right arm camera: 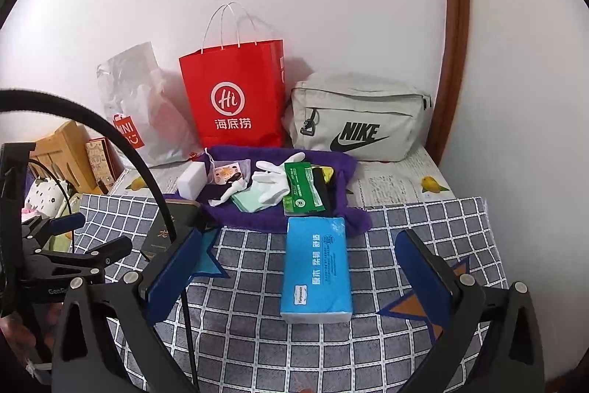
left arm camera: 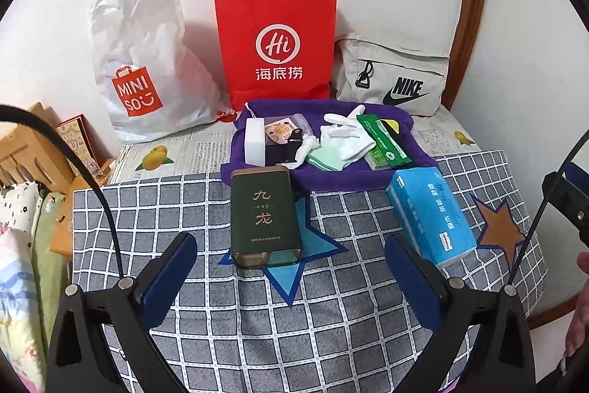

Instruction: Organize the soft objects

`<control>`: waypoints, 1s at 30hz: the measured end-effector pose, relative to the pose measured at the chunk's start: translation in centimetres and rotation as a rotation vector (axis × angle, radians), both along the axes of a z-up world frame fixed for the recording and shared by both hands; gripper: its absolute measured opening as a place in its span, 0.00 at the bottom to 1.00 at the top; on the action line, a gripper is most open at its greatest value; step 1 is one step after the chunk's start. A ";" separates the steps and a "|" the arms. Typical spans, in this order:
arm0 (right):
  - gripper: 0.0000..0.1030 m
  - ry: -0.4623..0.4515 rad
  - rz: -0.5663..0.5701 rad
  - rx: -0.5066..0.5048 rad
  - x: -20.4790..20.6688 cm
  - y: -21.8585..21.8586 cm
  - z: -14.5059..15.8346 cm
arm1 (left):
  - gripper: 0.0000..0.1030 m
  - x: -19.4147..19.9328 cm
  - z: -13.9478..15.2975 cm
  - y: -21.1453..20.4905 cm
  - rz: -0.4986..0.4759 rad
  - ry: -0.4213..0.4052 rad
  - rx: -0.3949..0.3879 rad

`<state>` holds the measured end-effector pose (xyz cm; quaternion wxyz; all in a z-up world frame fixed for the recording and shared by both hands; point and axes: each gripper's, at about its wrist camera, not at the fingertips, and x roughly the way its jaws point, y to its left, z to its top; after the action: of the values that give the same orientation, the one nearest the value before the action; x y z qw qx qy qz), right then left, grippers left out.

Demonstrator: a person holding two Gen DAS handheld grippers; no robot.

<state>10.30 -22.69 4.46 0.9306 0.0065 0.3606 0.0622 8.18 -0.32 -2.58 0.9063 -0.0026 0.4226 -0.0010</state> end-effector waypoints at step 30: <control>1.00 0.014 0.012 -0.010 -1.1 0.9 -0.1 | 1.00 -1.9 0.3 -0.4 -0.014 0.014 -0.006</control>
<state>9.20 -21.82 4.39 0.9276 0.0003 0.3676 0.0660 6.25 -0.73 -2.30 0.9032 -0.0024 0.4291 -0.0084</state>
